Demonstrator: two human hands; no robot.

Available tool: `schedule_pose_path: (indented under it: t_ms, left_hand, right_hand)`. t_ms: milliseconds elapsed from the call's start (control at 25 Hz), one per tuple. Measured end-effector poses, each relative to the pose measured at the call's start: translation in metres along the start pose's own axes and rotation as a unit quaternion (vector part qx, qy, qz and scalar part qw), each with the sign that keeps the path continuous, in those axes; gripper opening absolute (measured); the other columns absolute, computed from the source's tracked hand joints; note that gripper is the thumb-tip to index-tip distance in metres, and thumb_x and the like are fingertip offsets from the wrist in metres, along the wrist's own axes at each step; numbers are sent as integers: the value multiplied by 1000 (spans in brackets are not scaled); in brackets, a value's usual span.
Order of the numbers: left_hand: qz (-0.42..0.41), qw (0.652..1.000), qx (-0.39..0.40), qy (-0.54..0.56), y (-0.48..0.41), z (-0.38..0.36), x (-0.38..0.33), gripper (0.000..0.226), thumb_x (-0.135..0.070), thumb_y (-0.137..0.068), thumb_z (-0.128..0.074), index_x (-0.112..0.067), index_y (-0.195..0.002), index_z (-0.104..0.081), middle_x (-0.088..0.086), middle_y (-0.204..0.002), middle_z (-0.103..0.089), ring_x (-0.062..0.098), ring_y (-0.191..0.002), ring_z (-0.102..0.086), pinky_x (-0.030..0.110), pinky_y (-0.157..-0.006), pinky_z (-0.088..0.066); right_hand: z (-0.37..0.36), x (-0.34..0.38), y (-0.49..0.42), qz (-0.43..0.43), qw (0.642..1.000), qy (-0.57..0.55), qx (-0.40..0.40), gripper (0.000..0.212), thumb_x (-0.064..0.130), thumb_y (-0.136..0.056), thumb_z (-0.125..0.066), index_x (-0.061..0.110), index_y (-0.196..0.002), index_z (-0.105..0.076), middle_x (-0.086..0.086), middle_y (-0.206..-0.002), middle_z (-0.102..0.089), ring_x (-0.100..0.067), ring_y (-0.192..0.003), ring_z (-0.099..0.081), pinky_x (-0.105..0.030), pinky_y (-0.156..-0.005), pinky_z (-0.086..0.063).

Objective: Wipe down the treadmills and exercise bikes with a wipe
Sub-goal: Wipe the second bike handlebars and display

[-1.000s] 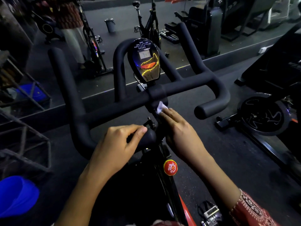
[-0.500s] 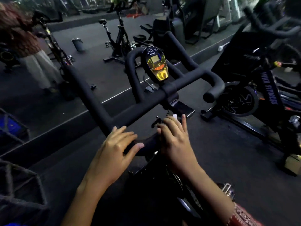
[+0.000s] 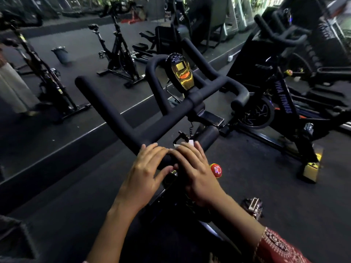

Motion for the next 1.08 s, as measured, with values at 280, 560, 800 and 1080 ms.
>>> schedule_pose_path:
  t_ms: [280, 560, 800, 1080]
  left_hand:
    - [-10, 1000, -19, 9, 1, 0, 1, 53, -48, -97, -39, -4, -118, -60, 8, -116, -63, 17, -122, -45, 26, -116, -14]
    - [-20, 1000, -20, 6, 1, -1, 2, 53, -47, -96, -40, -3, -117, -61, 8, -115, -63, 16, -121, -45, 26, -116, -13]
    - [-25, 1000, -12, -10, 1, -4, 2, 58, -49, -98, -33, -2, -117, -60, 11, -115, -63, 19, -122, -44, 30, -114, -15]
    - [11, 998, -51, -25, -3, -1, -5, 58, -50, -96, -37, -2, -106, -67, 11, -106, -68, 27, -110, -58, 39, -110, -25]
  right_hand:
    - [7, -34, 0, -120, 988, -51, -86, 47, 30, -105, -28, -2, -130, -51, -20, -140, -46, -26, -142, -27, -48, -118, -15]
    - [27, -70, -12, -76, 992, 7, -99, 41, 30, -106, -27, 3, -129, -47, -19, -128, -58, -22, -131, -42, -46, -117, -20]
    - [9, -1, -16, 71, 997, 41, -6, 37, 26, -100, -43, -1, -99, -67, -14, -96, -64, -30, -95, -58, -43, -106, -38]
    - [23, -27, -14, -33, 998, -32, -39, 32, 23, -98, -50, -4, -99, -67, -17, -106, -64, -27, -106, -56, -46, -101, -41]
Point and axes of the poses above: each hand's wrist, its own y-axis away from the middle knuckle, its own z-axis out of the back of the hand, x = y × z, the point moved 8 cm from there along -y, towards the middle knuckle
